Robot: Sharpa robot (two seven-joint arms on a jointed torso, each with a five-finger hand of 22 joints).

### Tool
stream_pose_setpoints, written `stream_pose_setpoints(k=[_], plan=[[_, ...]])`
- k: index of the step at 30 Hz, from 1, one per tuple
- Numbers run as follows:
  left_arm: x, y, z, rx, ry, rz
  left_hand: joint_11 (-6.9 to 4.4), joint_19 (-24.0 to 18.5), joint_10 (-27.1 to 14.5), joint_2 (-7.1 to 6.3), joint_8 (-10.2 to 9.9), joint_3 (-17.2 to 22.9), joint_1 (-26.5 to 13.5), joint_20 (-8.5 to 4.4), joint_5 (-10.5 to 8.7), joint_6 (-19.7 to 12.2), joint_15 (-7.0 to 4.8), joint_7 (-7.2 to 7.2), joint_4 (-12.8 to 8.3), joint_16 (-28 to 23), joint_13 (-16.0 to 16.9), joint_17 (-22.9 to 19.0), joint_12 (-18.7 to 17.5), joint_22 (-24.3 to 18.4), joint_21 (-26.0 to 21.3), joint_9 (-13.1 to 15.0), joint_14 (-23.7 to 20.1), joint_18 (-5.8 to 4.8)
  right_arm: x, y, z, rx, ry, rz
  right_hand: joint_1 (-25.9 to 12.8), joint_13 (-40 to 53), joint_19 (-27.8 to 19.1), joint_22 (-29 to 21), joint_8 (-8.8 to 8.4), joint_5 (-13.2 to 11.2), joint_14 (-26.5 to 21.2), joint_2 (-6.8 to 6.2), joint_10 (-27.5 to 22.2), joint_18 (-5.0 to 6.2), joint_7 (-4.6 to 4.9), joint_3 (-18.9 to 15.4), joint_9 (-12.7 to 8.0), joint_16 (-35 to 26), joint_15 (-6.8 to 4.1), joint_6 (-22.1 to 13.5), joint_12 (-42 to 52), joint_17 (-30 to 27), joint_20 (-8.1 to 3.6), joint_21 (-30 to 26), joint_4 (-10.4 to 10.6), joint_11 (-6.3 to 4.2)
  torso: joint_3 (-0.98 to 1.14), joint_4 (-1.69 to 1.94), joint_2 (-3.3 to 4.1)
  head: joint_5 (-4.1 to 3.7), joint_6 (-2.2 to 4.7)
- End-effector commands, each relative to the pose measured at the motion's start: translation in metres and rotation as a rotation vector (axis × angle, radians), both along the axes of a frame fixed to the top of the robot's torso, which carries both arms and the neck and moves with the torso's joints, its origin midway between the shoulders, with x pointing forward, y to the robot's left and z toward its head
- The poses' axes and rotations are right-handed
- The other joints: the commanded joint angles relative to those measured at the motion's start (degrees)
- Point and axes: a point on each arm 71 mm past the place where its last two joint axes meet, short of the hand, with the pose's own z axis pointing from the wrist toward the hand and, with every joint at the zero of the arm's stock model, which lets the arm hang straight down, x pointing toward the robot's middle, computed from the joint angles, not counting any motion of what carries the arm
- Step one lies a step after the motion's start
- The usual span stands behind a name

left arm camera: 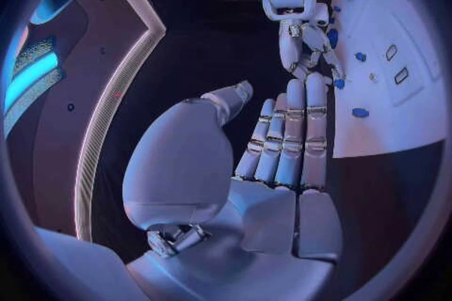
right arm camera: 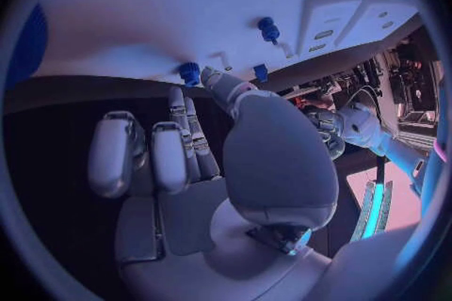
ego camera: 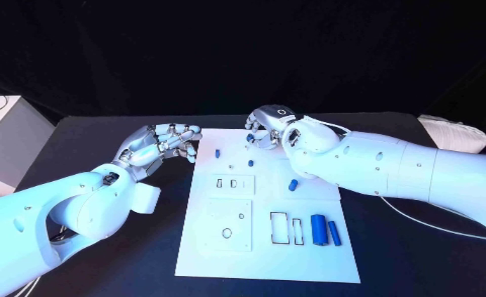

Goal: Assemble the parts on the task board

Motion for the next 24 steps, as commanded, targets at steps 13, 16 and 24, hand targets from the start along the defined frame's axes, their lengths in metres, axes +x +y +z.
stream_pose_setpoints(k=[13,16,24], plan=[[0.001,0.001,0.001,-0.008,-0.008,-0.016,0.11,-0.58,-0.27,0.26,-0.31,0.27,-0.39,0.02,0.15,-0.35,-0.06,0.16,-0.16,0.33,0.00,0.06,-0.08,0.14,0.46,0.06,-0.26,0.31,-0.027,-0.061,0.013,0.449,0.148,-0.078,-0.12,0.17,-0.21,-0.53,0.25,7.34,0.63,2.44,0.95,0.82,0.20,-3.98,0.97,-0.69,0.13,2.01,3.17,-1.27,-0.12,-0.91,4.95,0.04,0.44,-1.06,-0.43,-0.28,0.65],[0.002,0.002,0.000,-0.007,-0.008,-0.014,0.11,-0.58,-0.27,0.26,-0.31,0.27,-0.39,0.02,0.15,-0.35,-0.06,0.16,-0.16,0.33,0.00,0.06,-0.08,0.14,0.46,0.06,-0.26,0.31,-0.029,-0.078,0.009,0.608,0.277,-0.115,0.47,-0.01,-0.27,-1.22,0.05,8.31,1.02,3.06,0.47,0.96,0.48,-2.88,0.99,0.13,0.24,1.94,3.12,0.28,-0.08,-1.47,5.08,0.25,0.69,-1.42,-0.63,-1.15,0.82],[0.004,0.002,-0.001,-0.007,-0.007,-0.015,0.10,-0.62,-0.26,0.31,-0.31,0.32,-0.34,0.01,0.15,-0.35,-0.07,0.14,-0.20,0.38,0.00,0.06,-0.07,0.19,0.54,0.07,-0.27,0.31,-0.034,-0.120,0.004,0.804,0.468,-0.143,0.91,-0.25,0.59,0.67,-0.21,8.09,1.60,2.61,0.00,0.58,0.76,-1.96,1.07,1.44,0.49,1.78,3.20,2.42,0.10,0.01,4.73,0.51,1.06,-1.78,-0.95,-2.02,0.86]])
